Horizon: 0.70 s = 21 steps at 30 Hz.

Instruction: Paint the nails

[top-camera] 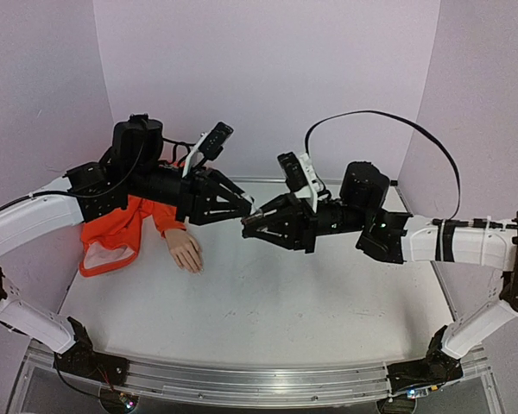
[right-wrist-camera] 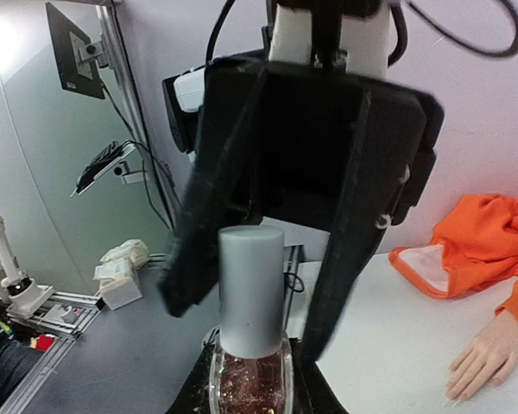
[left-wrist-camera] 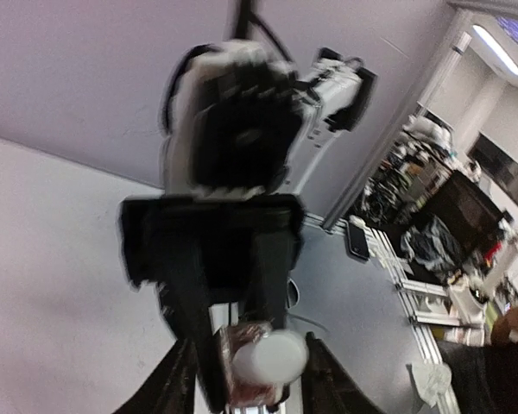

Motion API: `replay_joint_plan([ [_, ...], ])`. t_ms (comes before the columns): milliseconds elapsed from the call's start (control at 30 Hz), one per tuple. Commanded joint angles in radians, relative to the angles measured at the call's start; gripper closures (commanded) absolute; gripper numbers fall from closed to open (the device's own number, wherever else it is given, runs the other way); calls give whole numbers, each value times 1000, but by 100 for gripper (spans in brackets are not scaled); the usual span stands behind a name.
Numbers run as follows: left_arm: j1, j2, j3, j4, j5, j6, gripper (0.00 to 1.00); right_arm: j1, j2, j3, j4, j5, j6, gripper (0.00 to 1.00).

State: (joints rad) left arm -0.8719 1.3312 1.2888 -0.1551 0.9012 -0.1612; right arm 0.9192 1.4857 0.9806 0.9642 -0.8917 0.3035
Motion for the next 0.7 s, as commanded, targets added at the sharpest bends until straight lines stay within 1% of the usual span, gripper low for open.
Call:
replay_joint_plan([
  [0,33,-72,-7,-82,-239,-61,44,-22,-124,35,-54,255,-196,100],
  [33,38,-86,-16,-84,-296,-82,36,-22,-116,49,-121,348,-227,100],
  [67,46,-101,-26,-85,-363,-108,31,-22,-101,63,-165,437,-242,100],
  [167,54,-157,-50,-125,-646,-234,23,-17,-36,111,-259,639,-273,100],
  [233,55,-181,-64,-143,-766,-324,21,-7,7,133,-263,750,-254,100],
  [300,56,-191,-71,-138,-792,-352,20,15,43,154,-253,863,-232,100],
  [433,57,-176,-63,-135,-807,-364,20,104,116,220,-251,1048,-282,100],
  [567,57,-151,-78,-108,-802,-398,21,169,170,274,-252,1121,-295,100],
  [667,56,-126,-76,-93,-782,-405,28,192,195,300,-252,1148,-290,100],
])
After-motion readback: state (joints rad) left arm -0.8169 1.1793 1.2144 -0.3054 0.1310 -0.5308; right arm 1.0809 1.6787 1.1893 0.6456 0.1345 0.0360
